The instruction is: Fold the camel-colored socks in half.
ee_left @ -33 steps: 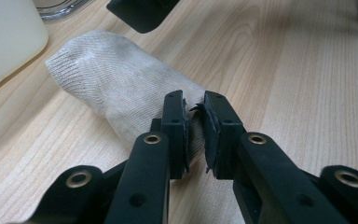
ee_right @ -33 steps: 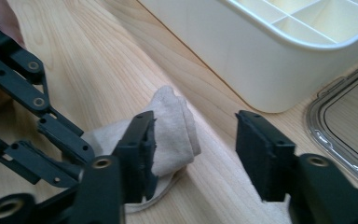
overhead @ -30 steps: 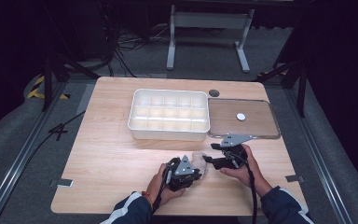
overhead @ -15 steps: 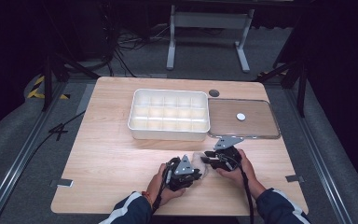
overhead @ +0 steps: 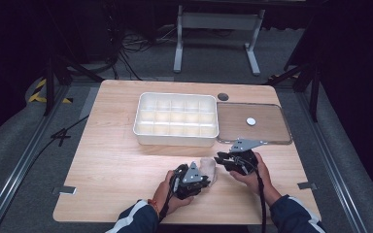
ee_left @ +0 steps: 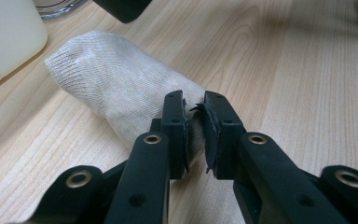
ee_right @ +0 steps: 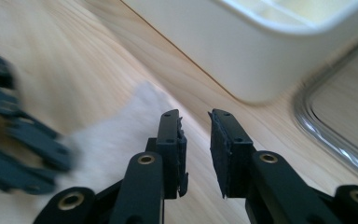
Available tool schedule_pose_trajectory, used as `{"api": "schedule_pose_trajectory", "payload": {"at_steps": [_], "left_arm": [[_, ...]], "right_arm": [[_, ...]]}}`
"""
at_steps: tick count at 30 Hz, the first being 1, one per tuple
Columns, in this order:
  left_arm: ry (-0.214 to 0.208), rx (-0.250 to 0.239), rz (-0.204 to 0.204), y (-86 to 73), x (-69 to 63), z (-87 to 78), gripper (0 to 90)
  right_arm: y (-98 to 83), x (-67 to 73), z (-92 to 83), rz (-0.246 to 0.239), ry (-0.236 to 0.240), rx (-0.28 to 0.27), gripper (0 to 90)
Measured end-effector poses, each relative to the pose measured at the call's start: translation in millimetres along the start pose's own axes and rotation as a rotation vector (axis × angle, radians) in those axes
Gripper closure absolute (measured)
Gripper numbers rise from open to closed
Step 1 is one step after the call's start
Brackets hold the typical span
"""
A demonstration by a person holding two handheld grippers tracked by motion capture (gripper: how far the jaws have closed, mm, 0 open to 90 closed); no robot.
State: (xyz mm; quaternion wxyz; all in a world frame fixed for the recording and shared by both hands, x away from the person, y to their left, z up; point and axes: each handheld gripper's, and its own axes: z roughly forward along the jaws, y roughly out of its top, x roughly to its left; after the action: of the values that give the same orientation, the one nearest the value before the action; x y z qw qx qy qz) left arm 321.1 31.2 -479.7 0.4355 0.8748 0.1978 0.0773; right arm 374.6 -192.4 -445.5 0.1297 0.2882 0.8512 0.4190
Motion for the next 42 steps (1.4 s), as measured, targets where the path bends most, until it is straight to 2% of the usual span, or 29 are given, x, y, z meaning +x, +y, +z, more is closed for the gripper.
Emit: {"api": "schedule_pose_trajectory", "payload": {"at_steps": [2,4,6,7,8,11,13,15,17,21,23,25,26,28,30,32,34,35,37,39,40,41,42], "left_arm": [[-0.001,-0.001,0.001,0.0,0.0,0.1,79.3],[-0.001,-0.003,0.003,0.1,-0.4,0.3,79.3],[-0.001,0.001,0.009,0.2,0.1,0.2,79.3],[0.003,0.004,0.014,0.3,-0.3,0.0,79.3],[0.003,0.004,0.014,0.3,-0.3,0.0,79.3],[0.006,0.001,0.012,0.2,-1.1,0.3,79.3],[0.004,0.007,0.013,0.5,-0.5,-0.1,79.3],[0.008,0.005,0.015,0.3,-1.0,0.0,79.3],[0.014,0.012,0.019,0.3,-1.4,-0.5,79.3],[0.007,0.000,0.009,0.3,-1.3,0.3,79.3],[0.007,0.000,0.010,0.3,-1.3,0.3,79.3],[0.011,0.006,0.016,0.3,-1.3,-0.1,79.3],[0.011,0.008,0.015,0.2,-1.6,-0.2,79.3],[0.007,-0.004,0.008,0.3,-1.2,0.5,79.3],[0.005,-0.001,-0.002,0.1,-0.7,0.2,79.4],[0.005,0.004,0.002,0.1,-0.3,0.0,79.6],[0.002,0.000,0.000,0.2,0.1,0.2,79.5],[-0.001,0.002,-0.003,0.3,0.6,0.1,79.6],[-0.001,-0.001,-0.007,0.2,0.4,0.2,79.5],[0.001,0.004,-0.003,0.3,0.3,-0.1,79.5],[-0.003,0.000,-0.010,0.1,1.1,0.1,79.5],[-0.003,0.000,-0.010,0.1,1.1,0.1,79.5],[-0.010,-0.007,-0.022,0.0,1.5,0.4,79.5]], "right_arm": [[2.9,9.2,2.1,-0.055,0.037,-0.002,76.6],[1.9,16.3,10.4,-0.092,0.038,0.051,83.8],[-0.1,16.2,18.2,-0.099,0.016,0.094,89.0],[-1.7,13.9,22.0,-0.087,0.008,0.111,89.4],[-1.7,13.9,22.0,-0.087,0.008,0.111,89.4],[-4.3,7.7,24.9,-0.064,-0.033,0.122,89.6],[-6.6,4.2,26.5,-0.067,-0.060,0.148,89.5],[-9.1,1.0,26.4,-0.051,-0.052,0.151,88.9],[-7.0,-2.0,20.1,-0.038,-0.045,0.117,85.2],[0.0,-1.8,6.1,-0.004,0.001,0.031,79.3],[2.2,3.1,4.4,-0.037,0.009,0.020,77.6],[4.6,10.3,4.2,-0.069,0.047,0.001,77.1],[4.6,10.3,4.2,-0.069,0.047,0.001,77.1],[5.1,17.4,8.4,-0.096,0.078,0.012,80.9],[2.4,21.9,16.7,-0.135,0.075,0.067,85.4],[-0.4,17.2,21.5,-0.120,0.063,0.098,86.3],[-1.8,7.9,21.2,-0.101,0.014,0.120,86.7],[-3.4,2.1,20.7,-0.072,-0.002,0.123,86.8],[-6.0,-6.6,19.3,-0.033,-0.032,0.132,85.3],[-6.5,-10.3,17.3,-0.016,-0.031,0.118,83.8],[-2.5,-10.4,10.5,-0.006,-0.026,0.064,68.0],[-2.5,-10.4,10.5,-0.006,-0.026,0.064,68.0],[0.4,-7.6,7.9,-0.024,-0.025,0.041,61.6]]}}
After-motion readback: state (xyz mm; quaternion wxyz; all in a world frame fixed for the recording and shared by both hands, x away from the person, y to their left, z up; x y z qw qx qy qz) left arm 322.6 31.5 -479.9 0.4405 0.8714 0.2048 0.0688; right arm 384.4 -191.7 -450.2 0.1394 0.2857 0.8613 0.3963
